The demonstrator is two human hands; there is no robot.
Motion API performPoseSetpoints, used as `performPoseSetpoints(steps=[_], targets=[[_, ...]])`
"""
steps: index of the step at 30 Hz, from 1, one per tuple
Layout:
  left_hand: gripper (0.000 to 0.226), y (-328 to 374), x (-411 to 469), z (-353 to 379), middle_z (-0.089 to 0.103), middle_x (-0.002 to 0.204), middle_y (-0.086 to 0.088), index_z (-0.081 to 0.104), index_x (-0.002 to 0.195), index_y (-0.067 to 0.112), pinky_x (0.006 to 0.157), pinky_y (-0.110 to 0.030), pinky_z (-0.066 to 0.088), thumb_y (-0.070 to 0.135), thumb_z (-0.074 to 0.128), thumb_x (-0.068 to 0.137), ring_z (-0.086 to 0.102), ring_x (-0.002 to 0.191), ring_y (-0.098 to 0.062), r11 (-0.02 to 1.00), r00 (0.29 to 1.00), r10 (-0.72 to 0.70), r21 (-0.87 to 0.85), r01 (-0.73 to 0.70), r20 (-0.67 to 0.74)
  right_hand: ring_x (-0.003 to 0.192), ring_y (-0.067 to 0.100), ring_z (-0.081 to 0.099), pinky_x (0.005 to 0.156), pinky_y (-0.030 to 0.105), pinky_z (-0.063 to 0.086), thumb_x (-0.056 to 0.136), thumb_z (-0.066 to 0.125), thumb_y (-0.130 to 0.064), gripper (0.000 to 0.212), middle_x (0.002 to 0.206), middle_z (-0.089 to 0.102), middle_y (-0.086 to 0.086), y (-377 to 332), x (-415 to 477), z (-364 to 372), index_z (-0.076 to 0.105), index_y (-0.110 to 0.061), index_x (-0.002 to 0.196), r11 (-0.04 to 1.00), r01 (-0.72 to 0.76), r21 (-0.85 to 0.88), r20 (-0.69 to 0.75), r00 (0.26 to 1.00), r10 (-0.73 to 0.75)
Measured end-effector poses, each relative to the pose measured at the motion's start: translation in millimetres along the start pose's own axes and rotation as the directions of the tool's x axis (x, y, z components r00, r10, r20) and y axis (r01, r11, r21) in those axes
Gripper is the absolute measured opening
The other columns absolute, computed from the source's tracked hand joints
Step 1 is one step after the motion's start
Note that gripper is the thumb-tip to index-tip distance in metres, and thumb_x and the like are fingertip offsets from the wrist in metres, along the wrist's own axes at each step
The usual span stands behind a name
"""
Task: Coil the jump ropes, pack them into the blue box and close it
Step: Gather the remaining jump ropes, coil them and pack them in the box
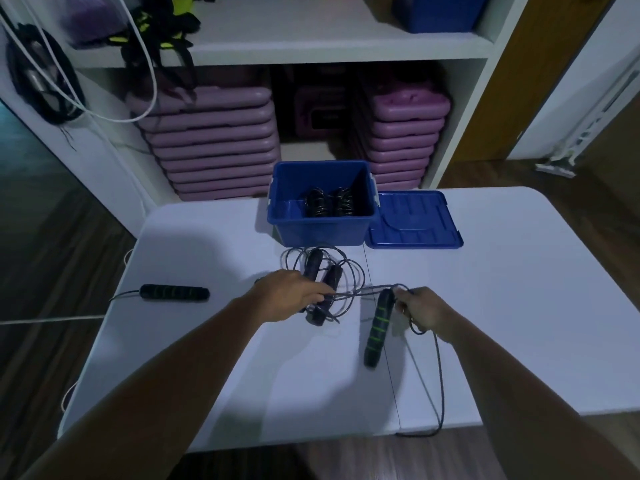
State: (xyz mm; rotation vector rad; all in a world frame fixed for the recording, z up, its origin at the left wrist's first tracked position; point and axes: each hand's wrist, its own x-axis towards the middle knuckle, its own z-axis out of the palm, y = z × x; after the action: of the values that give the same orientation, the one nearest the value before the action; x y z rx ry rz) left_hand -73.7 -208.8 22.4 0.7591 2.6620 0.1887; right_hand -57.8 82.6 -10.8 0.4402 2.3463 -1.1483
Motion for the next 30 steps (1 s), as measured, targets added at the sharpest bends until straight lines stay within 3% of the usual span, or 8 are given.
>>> performPoseSetpoints(steps=[3, 5, 10, 16, 20, 24, 26, 30], targets=[[0.036, 7.6, -1.9, 6.9, 0.064, 0.124, 0.004, 0.047, 0.138, 0.050, 0.087, -0.035, 0.046, 0.040, 0.037, 0.105, 0.059, 0.110, -0.024, 0.981, 0.987, 0.153, 0.116, -0.157, 0.042, 0.043, 0.012, 0.036, 0.047, 0.024, 0.030, 0.101, 0.043, -0.045, 0.051, 0.057, 0.049, 0.003, -11.1, -3.8, -12.0, 0.058, -0.010, 0.068, 0.973, 0.049, 0.225, -0.036, 0.998, -0.042], [0.037, 10.3, -1.9, 12.2, 0.063, 0.129, 0.009, 0.043, 0.139, 0.053, 0.087, -0.035, 0.045, 0.039, 0.035, 0.105, 0.059, 0.112, -0.025, 0.954, 0.973, 0.219, 0.194, -0.230, 0.074, 0.043, 0.011, 0.034, 0.048, 0.023, 0.030, 0.101, 0.041, -0.049, 0.053, 0.056, 0.047, 0.000, -22.6, -9.3, -16.8, 0.055, -0.011, 0.067, 0.955, 0.114, 0.275, -0.029, 0.993, -0.110], [0.044, 20.1, -1.0, 12.6, 0.063, 0.127, 0.008, 0.041, 0.140, 0.052, 0.085, -0.034, 0.044, 0.028, 0.043, 0.102, 0.060, 0.110, -0.026, 0.890, 0.936, 0.340, 0.292, -0.350, 0.088, 0.053, 0.016, 0.040, 0.055, 0.025, 0.035, 0.100, 0.033, -0.057, 0.061, 0.060, 0.051, 0.002, -51.2, -15.6, -18.9, 0.055, -0.013, 0.064, 0.963, 0.266, 0.034, -0.044, 0.963, -0.264], [0.039, 26.4, 6.7, 1.4, 0.067, 0.117, 0.007, 0.032, 0.135, 0.060, 0.077, -0.037, 0.050, 0.037, 0.035, 0.103, 0.061, 0.102, -0.030, 0.954, 0.983, 0.175, 0.238, -0.185, 0.060, 0.055, 0.015, 0.045, 0.062, 0.028, 0.038, 0.102, 0.035, -0.048, 0.057, 0.056, 0.051, 0.000, -72.6, -16.4, -25.0, 0.050, -0.014, 0.060, 0.901, 0.395, -0.180, 0.002, 0.916, -0.402], [0.021, 38.9, 7.2, -6.4, 0.064, 0.086, 0.003, 0.042, 0.117, 0.043, 0.058, -0.032, 0.038, 0.031, 0.043, 0.100, 0.060, 0.082, -0.029, 0.958, 0.988, 0.148, 0.252, -0.136, -0.031, 0.063, 0.020, 0.049, 0.067, 0.037, 0.041, 0.103, 0.029, -0.043, 0.058, 0.070, 0.060, 0.017, -78.8, -14.6, -37.4, 0.056, -0.002, 0.072, 0.789, 0.406, -0.462, 0.107, 0.908, -0.405], [0.012, 59.6, 8.1, -13.1, 0.037, 0.064, 0.004, 0.051, 0.106, 0.032, 0.050, -0.028, 0.026, 0.032, 0.039, 0.103, 0.051, 0.074, -0.027, 0.951, 0.993, 0.118, 0.292, -0.106, -0.022, 0.065, 0.027, 0.053, 0.063, 0.036, 0.039, 0.104, 0.027, -0.041, 0.060, 0.073, 0.060, 0.021, -89.9, -15.4, -41.7, 0.055, 0.002, 0.073, 0.681, 0.415, -0.603, 0.142, 0.896, -0.420], [0.017, 71.4, 8.8, -18.5, 0.041, 0.071, 0.003, 0.055, 0.106, 0.029, 0.049, -0.027, 0.018, 0.030, 0.038, 0.104, 0.049, 0.078, -0.026, 0.951, 0.995, 0.093, 0.294, -0.095, 0.019, 0.063, 0.026, 0.054, 0.064, 0.036, 0.041, 0.105, 0.029, -0.040, 0.059, 0.067, 0.060, 0.016, -98.5, -19.6, -41.1, 0.056, -0.001, 0.069, 0.703, 0.455, -0.547, 0.130, 0.875, -0.466], [0.019, 72.6, 9.0, -19.5, 0.046, 0.083, -0.001, 0.057, 0.108, 0.027, 0.050, -0.026, 0.019, 0.024, 0.039, 0.103, 0.052, 0.083, -0.029, 0.942, 0.994, 0.071, 0.322, -0.093, 0.079, 0.054, 0.016, 0.045, 0.060, 0.031, 0.037, 0.104, 0.035, -0.041, 0.053, 0.058, 0.052, 0.002, -104.2, -22.9, -54.0, 0.054, -0.013, 0.063, 0.854, 0.490, -0.174, -0.085, 0.857, -0.509]])
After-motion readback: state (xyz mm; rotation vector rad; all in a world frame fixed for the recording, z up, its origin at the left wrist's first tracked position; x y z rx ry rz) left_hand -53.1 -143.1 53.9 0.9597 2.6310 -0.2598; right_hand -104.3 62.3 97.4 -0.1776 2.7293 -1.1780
